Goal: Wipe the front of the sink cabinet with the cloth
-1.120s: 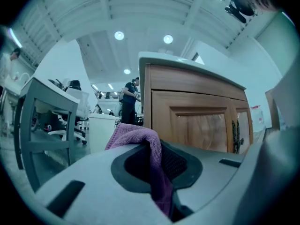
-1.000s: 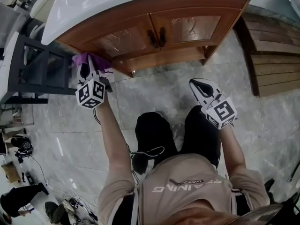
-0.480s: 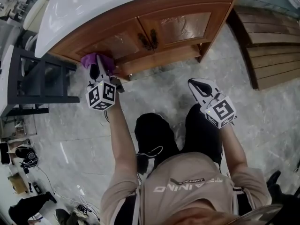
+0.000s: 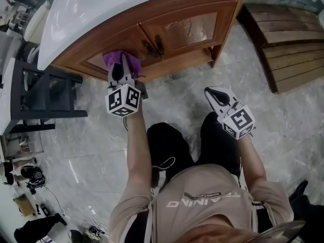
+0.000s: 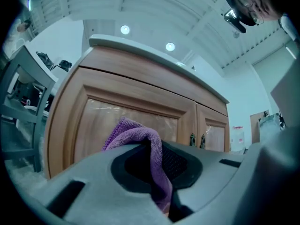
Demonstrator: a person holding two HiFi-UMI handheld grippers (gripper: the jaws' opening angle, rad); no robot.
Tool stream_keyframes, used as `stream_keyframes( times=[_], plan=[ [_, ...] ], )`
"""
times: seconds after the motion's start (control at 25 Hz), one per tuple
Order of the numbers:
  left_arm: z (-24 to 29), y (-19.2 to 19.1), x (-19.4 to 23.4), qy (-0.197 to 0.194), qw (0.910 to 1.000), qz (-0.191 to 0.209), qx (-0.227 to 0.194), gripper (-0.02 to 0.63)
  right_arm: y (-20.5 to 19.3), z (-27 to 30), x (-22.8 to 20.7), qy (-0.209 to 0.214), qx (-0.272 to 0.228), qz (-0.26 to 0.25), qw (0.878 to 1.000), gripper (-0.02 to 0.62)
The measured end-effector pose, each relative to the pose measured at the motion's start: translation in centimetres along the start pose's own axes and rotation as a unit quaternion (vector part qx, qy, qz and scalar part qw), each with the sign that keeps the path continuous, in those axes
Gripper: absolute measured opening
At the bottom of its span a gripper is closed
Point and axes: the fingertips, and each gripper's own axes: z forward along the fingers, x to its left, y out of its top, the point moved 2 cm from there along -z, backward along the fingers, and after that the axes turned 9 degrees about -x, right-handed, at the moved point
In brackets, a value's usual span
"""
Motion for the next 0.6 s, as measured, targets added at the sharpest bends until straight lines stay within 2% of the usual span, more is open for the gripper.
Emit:
stream_keyframes(
  times=[0.16, 0.32, 0.48, 0.6],
  plan=[
    [1.3, -0.5, -3.8, -0.040, 0.9991, 0.004, 0.014, 0.037, 0.1, -0.7, -0.5, -0.011, -0.002, 0.001, 1.000, 0.012],
    [1.4, -0.7, -5.9, -0.057, 0.9979, -0.021, 0.024, 0.037, -0.2, -1.6, -0.7, -0.020, -0.006, 0.011, 1.000, 0.012],
    [1.5, -1.0, -7.7, -0.066, 0.9973, 0.001, 0.033, 0.037, -0.5, -2.2, -0.5, -0.023, -0.008, 0.019, 1.000, 0.012],
    [1.3, -0.9, -8.0, -0.076, 0.9962, -0.013, 0.039, 0.037, -0.3, -2.5, -0.2, -0.024, -0.012, 0.019, 0.999, 0.012]
  ],
)
